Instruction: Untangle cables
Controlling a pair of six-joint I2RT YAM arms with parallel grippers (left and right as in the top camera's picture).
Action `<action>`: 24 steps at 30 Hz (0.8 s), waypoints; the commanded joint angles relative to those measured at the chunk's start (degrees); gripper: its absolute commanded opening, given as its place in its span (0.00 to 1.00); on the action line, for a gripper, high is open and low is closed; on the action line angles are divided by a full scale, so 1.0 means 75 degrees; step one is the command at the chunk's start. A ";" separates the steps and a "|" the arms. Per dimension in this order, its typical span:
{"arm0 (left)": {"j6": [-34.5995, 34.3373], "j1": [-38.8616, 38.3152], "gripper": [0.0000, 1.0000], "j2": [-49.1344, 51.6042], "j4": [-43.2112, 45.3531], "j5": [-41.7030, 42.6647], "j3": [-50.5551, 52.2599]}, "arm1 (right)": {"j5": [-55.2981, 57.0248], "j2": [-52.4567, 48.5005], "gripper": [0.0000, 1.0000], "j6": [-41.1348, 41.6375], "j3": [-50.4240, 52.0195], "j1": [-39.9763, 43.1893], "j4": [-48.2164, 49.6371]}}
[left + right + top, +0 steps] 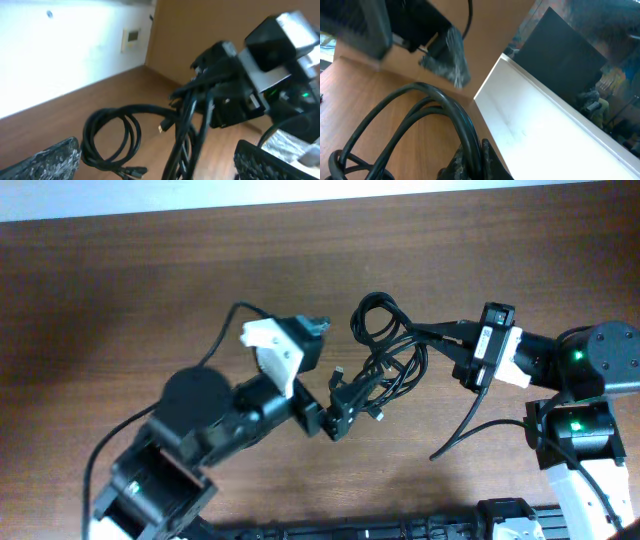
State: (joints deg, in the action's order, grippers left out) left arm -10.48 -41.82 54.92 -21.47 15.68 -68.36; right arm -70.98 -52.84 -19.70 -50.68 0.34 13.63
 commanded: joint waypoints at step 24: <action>0.3885 -0.0006 0.00 0.1067 0.1011 -0.0152 -0.0009 | 0.0388 0.0032 0.99 0.3547 -0.0187 0.1923 0.0020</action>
State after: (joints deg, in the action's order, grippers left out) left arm 5.82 -42.13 64.64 -14.70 17.47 -68.27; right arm -69.43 -52.82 -4.69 -50.92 9.91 13.76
